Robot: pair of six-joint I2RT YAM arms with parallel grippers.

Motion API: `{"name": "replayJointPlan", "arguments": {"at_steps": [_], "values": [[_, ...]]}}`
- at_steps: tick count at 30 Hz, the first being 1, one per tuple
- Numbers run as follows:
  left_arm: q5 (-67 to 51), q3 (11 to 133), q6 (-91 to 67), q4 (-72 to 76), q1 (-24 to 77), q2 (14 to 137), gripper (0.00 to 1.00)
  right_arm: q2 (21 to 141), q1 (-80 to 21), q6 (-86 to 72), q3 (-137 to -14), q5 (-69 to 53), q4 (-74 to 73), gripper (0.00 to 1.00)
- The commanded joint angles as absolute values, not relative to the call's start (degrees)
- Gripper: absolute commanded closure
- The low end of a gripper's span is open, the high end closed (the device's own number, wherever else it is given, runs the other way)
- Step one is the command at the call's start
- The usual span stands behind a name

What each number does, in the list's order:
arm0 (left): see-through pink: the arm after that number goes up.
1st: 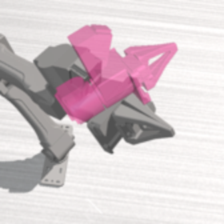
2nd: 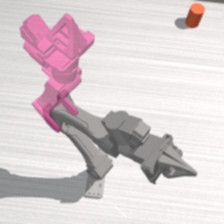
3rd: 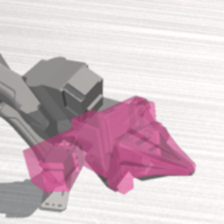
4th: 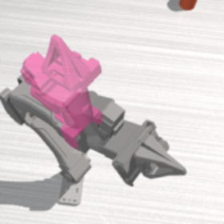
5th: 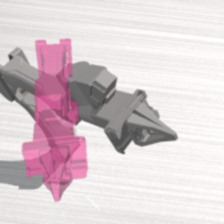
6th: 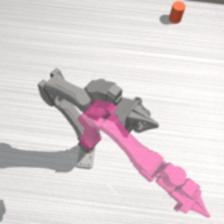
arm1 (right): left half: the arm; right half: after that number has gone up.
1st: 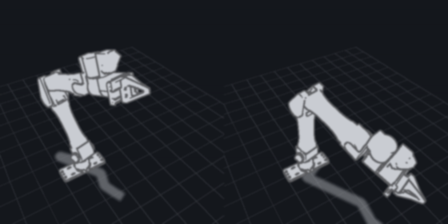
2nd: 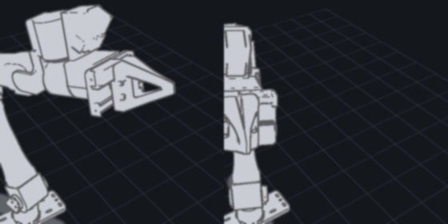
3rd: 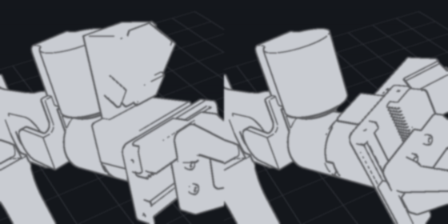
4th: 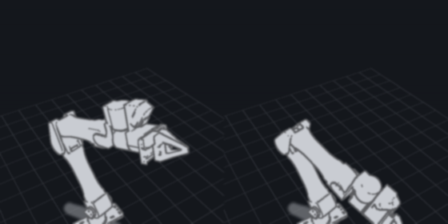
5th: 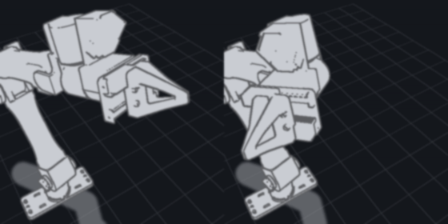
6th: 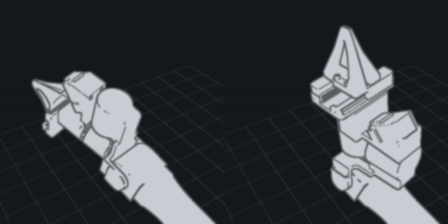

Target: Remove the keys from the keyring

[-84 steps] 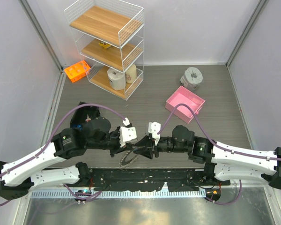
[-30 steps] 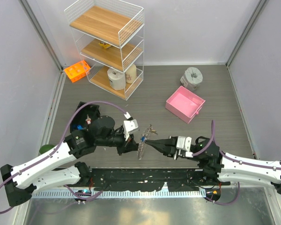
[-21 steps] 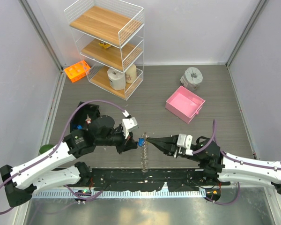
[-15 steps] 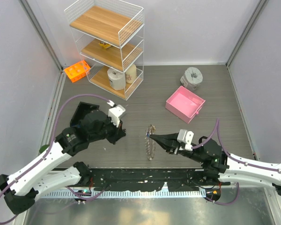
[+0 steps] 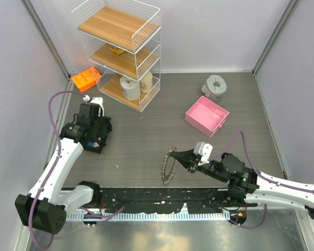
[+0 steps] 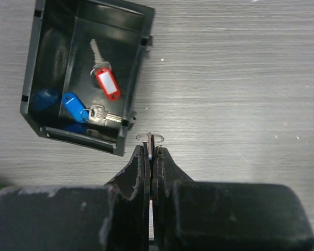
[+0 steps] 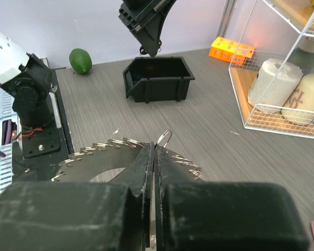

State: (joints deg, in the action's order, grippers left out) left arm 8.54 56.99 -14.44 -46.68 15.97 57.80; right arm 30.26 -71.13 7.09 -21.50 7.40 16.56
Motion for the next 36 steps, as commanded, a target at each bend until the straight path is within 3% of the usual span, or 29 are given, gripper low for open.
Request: {"name": "replayJointPlan", "arguments": {"at_steps": [1,4,5,6,7,8,9,21,36], "values": [[8.26,60.81,-14.59,-43.42,10.38,62.13,1.0,30.23,-70.84,5.89,-26.8,9.66,15.74,0.95],[8.26,63.62,-14.68,-43.51,6.6,65.91,1.0,32.07,-70.32,5.8,-28.56,12.74,12.32,0.95],[8.44,64.59,-14.85,-44.03,5.63,67.31,0.95,33.12,-70.05,5.89,-29.35,13.7,11.78,0.95],[8.44,65.82,-15.03,-44.47,4.93,68.46,0.79,33.57,-69.61,5.89,-29.88,14.06,11.17,0.95],[7.92,66.96,-14.86,-45.17,4.66,69.16,0.47,34.79,-69.35,5.71,-30.75,15.37,10.81,0.95],[6.87,68.19,-14.77,-46.13,4.75,69.69,0.04,35.41,-68.48,5.63,-31.28,15.73,9.77,0.95],[5.64,68.38,-14.5,-46.14,4.75,69.44,0.01,37.07,-66.99,5.54,-32.86,15.82,8.36,0.95],[1.07,62.5,-15.29,-42.98,4.75,56.26,0.0,52.9,-52.48,0.18,-44.9,6.42,1.58,0.95],[-5.01,54.41,-16.43,-40.09,4.75,43.51,0.0,83.92,-39.3,-8.61,-62.21,-4.13,-2.2,0.95]]}}
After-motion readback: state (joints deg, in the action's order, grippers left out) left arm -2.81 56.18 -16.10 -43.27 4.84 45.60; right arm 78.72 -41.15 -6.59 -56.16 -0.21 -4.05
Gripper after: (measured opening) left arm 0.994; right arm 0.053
